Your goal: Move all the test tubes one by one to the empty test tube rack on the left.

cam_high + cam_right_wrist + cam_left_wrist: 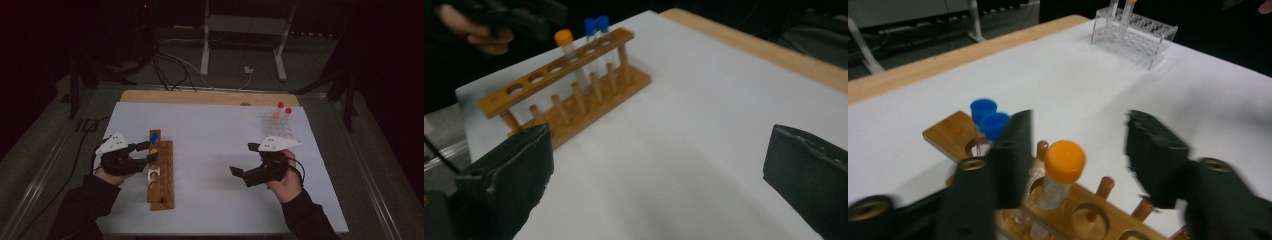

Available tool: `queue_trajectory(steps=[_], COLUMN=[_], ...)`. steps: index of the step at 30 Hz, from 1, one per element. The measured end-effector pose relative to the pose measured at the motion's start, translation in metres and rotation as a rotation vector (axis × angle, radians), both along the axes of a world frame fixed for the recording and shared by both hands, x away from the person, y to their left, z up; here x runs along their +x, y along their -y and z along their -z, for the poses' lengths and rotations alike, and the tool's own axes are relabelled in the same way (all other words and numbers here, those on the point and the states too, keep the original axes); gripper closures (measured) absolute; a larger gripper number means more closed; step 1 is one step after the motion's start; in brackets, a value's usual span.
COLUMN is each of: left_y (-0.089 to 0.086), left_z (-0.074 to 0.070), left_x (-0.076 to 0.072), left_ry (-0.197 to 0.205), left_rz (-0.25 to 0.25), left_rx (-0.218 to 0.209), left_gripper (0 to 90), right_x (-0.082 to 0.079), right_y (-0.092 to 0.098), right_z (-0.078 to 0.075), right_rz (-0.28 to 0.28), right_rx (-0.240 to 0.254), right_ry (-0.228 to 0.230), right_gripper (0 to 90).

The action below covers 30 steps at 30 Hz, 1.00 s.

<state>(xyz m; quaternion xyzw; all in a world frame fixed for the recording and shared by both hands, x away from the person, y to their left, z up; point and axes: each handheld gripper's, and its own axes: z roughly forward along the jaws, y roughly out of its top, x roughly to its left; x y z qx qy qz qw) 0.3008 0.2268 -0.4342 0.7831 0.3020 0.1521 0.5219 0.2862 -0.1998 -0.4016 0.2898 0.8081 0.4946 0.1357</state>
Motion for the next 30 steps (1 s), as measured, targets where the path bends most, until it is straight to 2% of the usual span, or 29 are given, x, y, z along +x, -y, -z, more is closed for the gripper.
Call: queue_trajectory(steps=[2, 4, 7, 10, 13, 18, 19, 24, 26, 28, 30], left_y=[0.003, 0.005, 0.008, 0.011, 0.013, 0.013, 0.013, 0.011, 0.011, 0.011, 0.011], left_z=[-0.004, -0.006, -0.009, -0.010, -0.010, -0.010, -0.010, -0.010, -0.009, -0.009, -0.009], left_x=[-0.005, -0.009, -0.013, -0.017, -0.019, -0.020, -0.020, -0.020, -0.020, -0.020, -0.019], left_ry=[0.013, 0.009, 0.005, 0.002, -0.001, 0.008, 0.009, 0.003, 0.004, 0.003, -0.001], left_rz=[0.014, 0.024, 0.047, 0.068, 0.087, 0.089, 0.085, 0.087, 0.086, 0.081, 0.086], left_rx=[-0.003, -0.011, -0.021, -0.022, -0.027, -0.041, -0.040, -0.045, -0.040, -0.039, -0.044], left_gripper=[29.8, 18.6, 10.0, 3.6, 2.2, 2.2, 2.2, 2.1, 2.2, 2.2, 2.2], right_x=[0.002, 0.005, 0.013, 0.021, 0.031, 0.049, 0.053, 0.072, 0.078, 0.085, 0.090], right_y=[0.005, 0.010, 0.022, 0.035, 0.047, 0.068, 0.073, 0.090, 0.096, 0.100, 0.102], right_z=[-0.004, -0.010, -0.019, -0.025, -0.029, -0.024, -0.023, -0.006, 0.002, 0.010, 0.018], right_rz=[0.000, 0.011, 0.039, 0.102, 0.189, 0.275, 0.296, 0.369, 0.394, 0.422, 0.434], right_rx=[0.006, 0.014, 0.034, 0.054, 0.066, 0.048, 0.047, 0.018, 0.004, -0.004, -0.015], right_ry=[0.034, 0.063, 0.064, 0.049, 0.056, 0.060, 0.060, 0.032, 0.021, 0.003, -0.011], right_gripper=[0.0, 0.0, 0.0, 0.0, 0.0, 0.5, 4.3, 7.7, 15.3, 16.6, 22.4])
